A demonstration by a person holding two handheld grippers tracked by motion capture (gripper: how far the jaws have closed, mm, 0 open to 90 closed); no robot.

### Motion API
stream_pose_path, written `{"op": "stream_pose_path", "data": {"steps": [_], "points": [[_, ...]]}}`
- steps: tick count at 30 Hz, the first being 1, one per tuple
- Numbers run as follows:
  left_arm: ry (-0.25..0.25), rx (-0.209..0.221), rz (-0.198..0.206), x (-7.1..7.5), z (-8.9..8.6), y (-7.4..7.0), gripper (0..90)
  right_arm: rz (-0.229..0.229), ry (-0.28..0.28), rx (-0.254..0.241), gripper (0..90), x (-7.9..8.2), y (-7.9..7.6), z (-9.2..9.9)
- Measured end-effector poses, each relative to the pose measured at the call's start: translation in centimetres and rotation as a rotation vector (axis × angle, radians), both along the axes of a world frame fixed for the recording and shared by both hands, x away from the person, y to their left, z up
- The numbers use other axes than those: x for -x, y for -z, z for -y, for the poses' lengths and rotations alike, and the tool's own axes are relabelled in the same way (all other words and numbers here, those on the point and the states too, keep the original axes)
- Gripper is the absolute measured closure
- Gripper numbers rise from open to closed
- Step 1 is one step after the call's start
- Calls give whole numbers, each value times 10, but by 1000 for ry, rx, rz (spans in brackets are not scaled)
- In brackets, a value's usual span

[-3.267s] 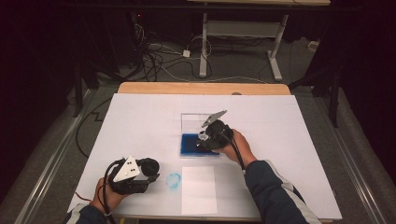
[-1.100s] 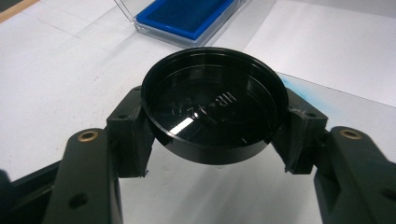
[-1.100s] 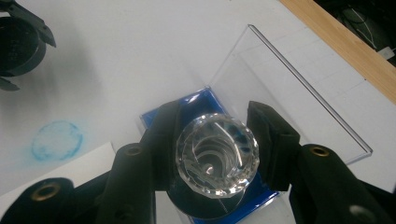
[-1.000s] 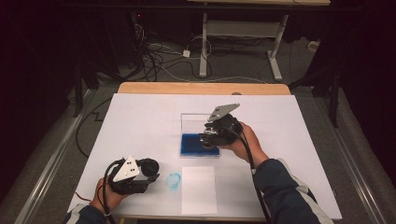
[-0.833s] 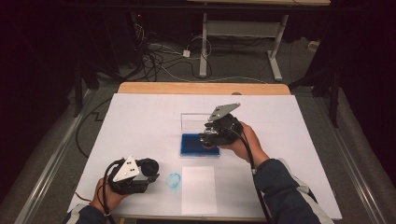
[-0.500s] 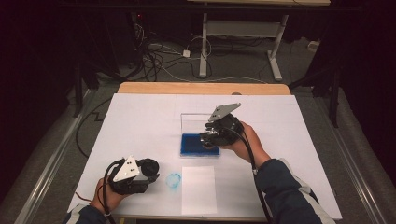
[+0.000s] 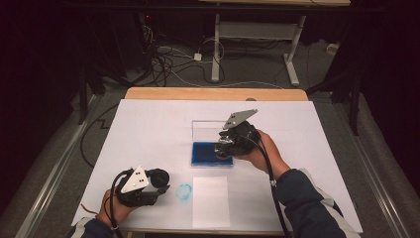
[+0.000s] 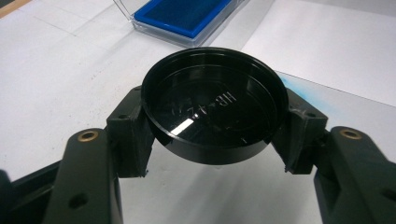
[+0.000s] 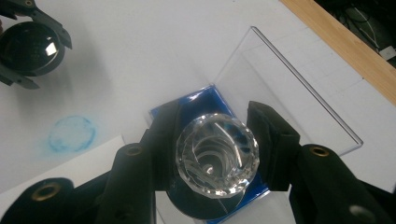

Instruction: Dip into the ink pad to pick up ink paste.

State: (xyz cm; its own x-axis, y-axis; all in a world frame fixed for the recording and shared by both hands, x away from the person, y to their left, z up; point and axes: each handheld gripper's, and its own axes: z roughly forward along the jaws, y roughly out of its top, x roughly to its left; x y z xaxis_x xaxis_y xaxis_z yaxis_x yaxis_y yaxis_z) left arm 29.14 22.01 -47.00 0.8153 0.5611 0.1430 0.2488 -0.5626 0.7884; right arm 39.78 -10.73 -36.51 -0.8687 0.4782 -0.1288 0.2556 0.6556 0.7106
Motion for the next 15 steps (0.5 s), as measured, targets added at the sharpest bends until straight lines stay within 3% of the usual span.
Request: {"op": "stream_pose_path", "data": {"steps": [15], "points": [[6, -1, -1, 0, 1, 0, 364, 1, -26, -3, 562, 8, -1, 1]]}}
